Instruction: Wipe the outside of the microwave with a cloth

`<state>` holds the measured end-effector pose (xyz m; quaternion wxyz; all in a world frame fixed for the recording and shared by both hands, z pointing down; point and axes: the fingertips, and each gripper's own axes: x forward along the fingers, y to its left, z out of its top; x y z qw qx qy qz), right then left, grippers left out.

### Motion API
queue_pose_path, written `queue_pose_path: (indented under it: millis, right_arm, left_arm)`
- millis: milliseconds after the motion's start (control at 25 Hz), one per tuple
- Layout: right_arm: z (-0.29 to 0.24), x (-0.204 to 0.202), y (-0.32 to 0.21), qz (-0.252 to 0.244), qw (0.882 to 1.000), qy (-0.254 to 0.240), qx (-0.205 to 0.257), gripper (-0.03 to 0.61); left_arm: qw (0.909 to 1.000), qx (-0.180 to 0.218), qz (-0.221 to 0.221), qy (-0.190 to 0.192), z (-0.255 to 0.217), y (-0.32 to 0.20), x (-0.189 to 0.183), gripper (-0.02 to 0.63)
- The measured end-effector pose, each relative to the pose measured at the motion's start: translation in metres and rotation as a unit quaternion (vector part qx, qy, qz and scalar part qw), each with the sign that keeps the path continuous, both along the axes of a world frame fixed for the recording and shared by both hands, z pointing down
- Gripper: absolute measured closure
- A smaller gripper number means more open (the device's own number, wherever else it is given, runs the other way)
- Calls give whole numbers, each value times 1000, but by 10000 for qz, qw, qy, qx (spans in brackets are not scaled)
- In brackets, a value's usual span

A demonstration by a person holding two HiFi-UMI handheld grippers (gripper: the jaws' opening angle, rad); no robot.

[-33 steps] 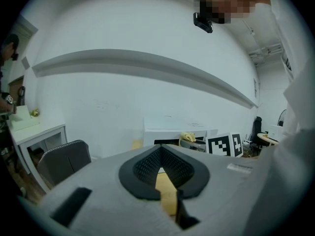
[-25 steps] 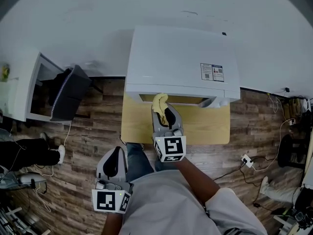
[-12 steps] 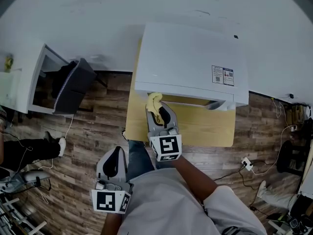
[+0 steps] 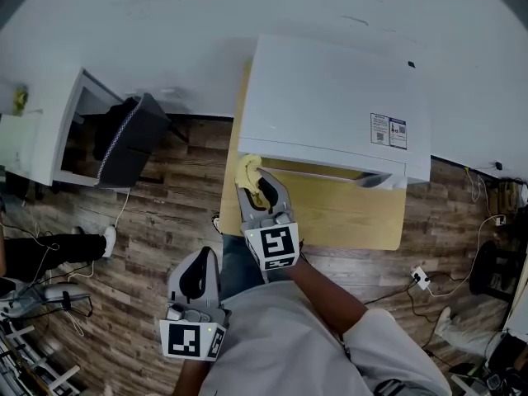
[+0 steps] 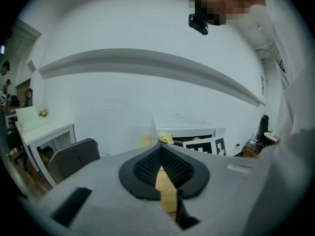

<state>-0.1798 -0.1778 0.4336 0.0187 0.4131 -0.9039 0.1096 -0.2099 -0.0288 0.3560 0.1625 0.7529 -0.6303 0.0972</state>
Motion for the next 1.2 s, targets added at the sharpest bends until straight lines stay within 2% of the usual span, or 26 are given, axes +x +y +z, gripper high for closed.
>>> queue_pose_path:
  millis: [280,480,720,880,1080,1200]
  right_arm:
    - [-9,-29,19,-512,9987,-10,46,458]
    - [-12,-7,34,-547,9984,77,109,459]
    - [-6,71,33,41,9997,221,37,459]
    - [2,133,27,661,9973,325,-42,459]
    - [6,215,21,1475,9880,456,-12,459]
    - [9,269,22,2011,9782,516,-18,459]
  left_arm:
    - [10000,65,-11,-24,-6,-1,-4,621]
    - [9998,153,112,2,-10,-5,7,621]
    - [9990,146,423,61,-6,-3,40,623]
    - [9961,220,827,-198,-7,-3,68,621]
    - [9927,305,1159,-150,-8,-4,103,621]
    - [9909,307,1296,-189,-9,-3,117,621]
